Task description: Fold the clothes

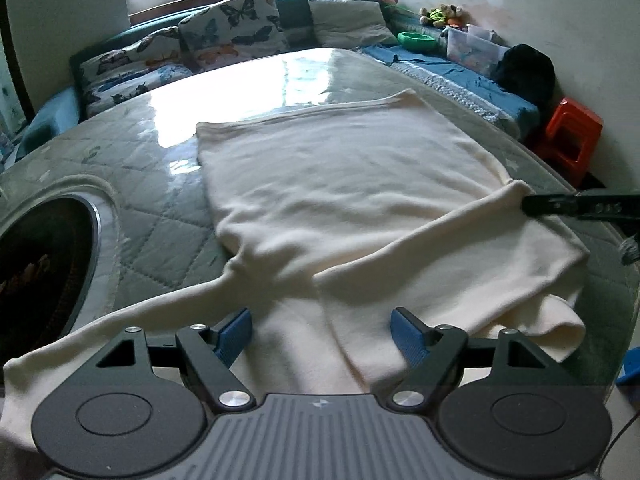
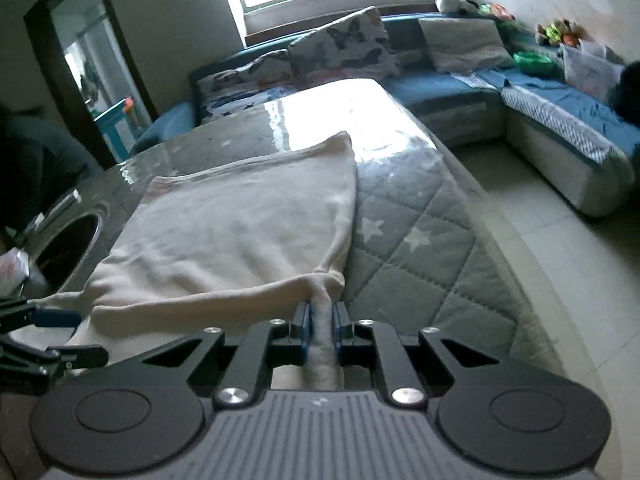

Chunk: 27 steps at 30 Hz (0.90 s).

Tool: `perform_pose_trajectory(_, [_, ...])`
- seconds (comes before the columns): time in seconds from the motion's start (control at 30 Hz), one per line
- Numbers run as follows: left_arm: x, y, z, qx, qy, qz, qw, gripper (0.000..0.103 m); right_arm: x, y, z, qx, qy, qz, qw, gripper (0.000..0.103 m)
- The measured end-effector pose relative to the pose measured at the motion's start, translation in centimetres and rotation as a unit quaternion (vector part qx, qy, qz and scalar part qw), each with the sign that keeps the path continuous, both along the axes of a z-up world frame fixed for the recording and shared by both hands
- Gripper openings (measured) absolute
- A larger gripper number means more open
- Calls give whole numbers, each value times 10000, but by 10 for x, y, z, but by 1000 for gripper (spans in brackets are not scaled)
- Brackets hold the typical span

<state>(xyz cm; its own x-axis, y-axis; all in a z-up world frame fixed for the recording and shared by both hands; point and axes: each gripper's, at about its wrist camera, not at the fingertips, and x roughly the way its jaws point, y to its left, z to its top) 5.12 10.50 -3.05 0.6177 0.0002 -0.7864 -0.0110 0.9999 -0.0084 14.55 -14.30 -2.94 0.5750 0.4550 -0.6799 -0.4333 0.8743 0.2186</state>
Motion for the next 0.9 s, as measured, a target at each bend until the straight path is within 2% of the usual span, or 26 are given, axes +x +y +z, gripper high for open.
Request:
perform_pose_trajectory(0.1, [-2,4,2,45,2,92,9999,79,7,3,14,-91,-379,49,9992,12])
perform_pose_trajectory(0.17, [-4,6,4,56,0,170,9998,79,20,9,21,19,-455,258,9986,14])
perform_pose_trajectory(0.33, [-10,18,8,134,20,447,9989,79,46,47,12,-123,-291,774,9965,16])
perform_pose_trajectory(0.47, [-20,36,15,163,8,825,9965,79,58,63,-5,-442,-154,867,9951,16])
perform_pose_trajectory(0.6, [-33,56,21,271,-2,1431,9893,79,52,65,-3,-459,-287,885,9946,16])
perform_pose_trajectory(0.73, [-42,70,21,248,70,1966,9802,79,36,64,9,-347,-441,1129,9920,17])
perform_pose_trajectory(0.9, [-42,66,18,297,96,2104,9771,79,11,80,22,-194,-503,1702,9839,17])
